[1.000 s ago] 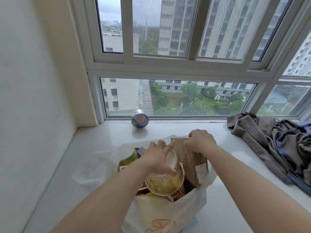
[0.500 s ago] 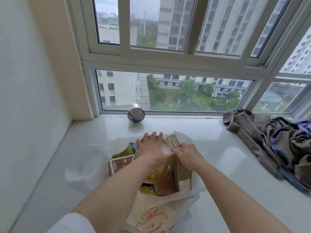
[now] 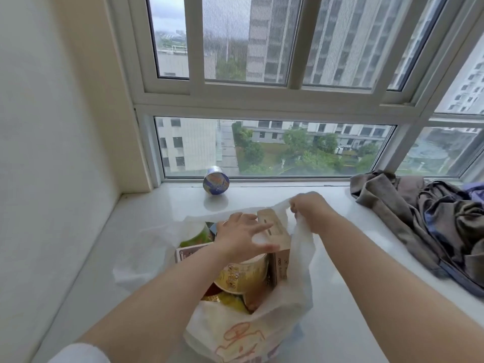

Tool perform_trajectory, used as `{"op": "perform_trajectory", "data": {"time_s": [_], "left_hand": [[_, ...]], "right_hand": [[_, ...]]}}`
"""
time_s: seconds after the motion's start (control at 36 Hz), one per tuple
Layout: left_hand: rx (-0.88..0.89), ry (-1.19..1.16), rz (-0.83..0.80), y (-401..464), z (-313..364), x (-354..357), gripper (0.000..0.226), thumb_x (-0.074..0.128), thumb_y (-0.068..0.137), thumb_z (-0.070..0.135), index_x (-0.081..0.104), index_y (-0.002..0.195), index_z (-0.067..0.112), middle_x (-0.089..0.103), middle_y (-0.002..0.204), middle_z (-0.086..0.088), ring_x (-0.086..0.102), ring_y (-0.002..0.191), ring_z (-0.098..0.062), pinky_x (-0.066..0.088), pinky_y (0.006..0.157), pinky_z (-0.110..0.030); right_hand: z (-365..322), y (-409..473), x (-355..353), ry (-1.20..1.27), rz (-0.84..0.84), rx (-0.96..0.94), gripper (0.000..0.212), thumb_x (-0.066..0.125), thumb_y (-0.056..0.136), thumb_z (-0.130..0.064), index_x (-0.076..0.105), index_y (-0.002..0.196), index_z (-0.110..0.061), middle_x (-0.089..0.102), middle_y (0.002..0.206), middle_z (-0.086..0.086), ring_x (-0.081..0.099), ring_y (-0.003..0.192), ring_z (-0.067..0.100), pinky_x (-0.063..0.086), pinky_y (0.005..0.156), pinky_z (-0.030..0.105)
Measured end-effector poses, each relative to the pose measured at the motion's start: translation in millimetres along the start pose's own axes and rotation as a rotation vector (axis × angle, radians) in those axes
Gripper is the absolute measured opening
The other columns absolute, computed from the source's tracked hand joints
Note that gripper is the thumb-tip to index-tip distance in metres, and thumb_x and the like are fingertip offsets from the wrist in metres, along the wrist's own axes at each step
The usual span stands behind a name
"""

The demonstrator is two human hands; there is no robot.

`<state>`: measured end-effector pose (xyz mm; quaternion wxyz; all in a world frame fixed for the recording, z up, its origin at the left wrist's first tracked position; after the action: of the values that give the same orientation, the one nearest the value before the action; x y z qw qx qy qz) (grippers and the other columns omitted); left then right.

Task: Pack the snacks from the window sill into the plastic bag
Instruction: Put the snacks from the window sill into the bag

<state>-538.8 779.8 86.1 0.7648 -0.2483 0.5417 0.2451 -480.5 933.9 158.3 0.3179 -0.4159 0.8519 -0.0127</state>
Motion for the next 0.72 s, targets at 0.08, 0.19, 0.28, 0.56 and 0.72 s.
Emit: {"op": "perform_trajectory", "data": {"time_s": [0.08,0.19,0.28,0.56,0.72], "left_hand": [[-0.011,0.1,0.002,-3,2,8,0.059,0.017,0.077,0.082,0.021,0.133,0.064,0.016,0.154,0.016,0.004,0.141,-0.02,0.012,0.101,-0.061],[0.043,0.157,0.001,-8,12,20,0.054,0.015,0.083,0.073,0.012,0.136,0.062,0.008,0.154,0.014,-0.003,0.14,-0.022,0.005,0.101,-0.065],[0.072,0.153,-0.055,-8,17,25,0.055,0.019,0.085,0.072,0.011,0.138,0.059,0.002,0.156,0.014,-0.005,0.143,-0.023,0.004,0.106,-0.064],[-0.209,-0.623,0.249,-14,-57,-33,0.042,0.045,0.098,0.031,0.043,0.139,0.025,0.039,0.147,0.002,0.031,0.136,-0.014,0.023,0.111,-0.029],[-0.3,-0.371,0.214,-7,-90,-48,0.049,0.048,0.095,0.036,0.038,0.142,0.027,0.038,0.148,0.001,0.034,0.135,-0.019,0.029,0.109,-0.036]], "right_hand": [[-27,-2,-14,0.321,0.07,-0.009,0.03,0.04,0.085,0.006,0.043,0.059,-0.008,0.039,0.058,0.008,0.035,0.048,0.017,0.028,0.047,0.025],[-45,-5,2,0.393,0.09,-0.001,0.025,0.038,0.082,0.004,0.043,0.06,-0.008,0.036,0.055,0.008,0.033,0.045,0.02,0.025,0.044,0.023],[-48,-8,10,0.104,0.178,-0.122,0.014,0.046,0.085,-0.006,0.058,0.077,-0.005,0.049,0.074,0.012,0.046,0.071,0.028,0.038,0.06,0.028],[-53,-6,44,-0.557,0.29,-0.371,0.039,0.039,0.093,-0.021,0.041,0.129,-0.005,0.04,0.13,0.013,0.042,0.118,0.032,0.038,0.09,0.038],[-60,6,86,-0.68,0.232,-0.443,0.039,0.037,0.095,-0.023,0.043,0.131,-0.012,0.04,0.132,0.011,0.035,0.122,0.031,0.033,0.096,0.038]]}}
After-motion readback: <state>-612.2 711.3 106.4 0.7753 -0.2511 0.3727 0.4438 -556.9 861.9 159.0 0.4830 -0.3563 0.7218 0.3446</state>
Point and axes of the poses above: each hand's wrist, its own y-axis towards the middle knuckle, its own x-axis out of the palm, z = x × y, the point moved 7 cm from there along y, towards the middle knuckle
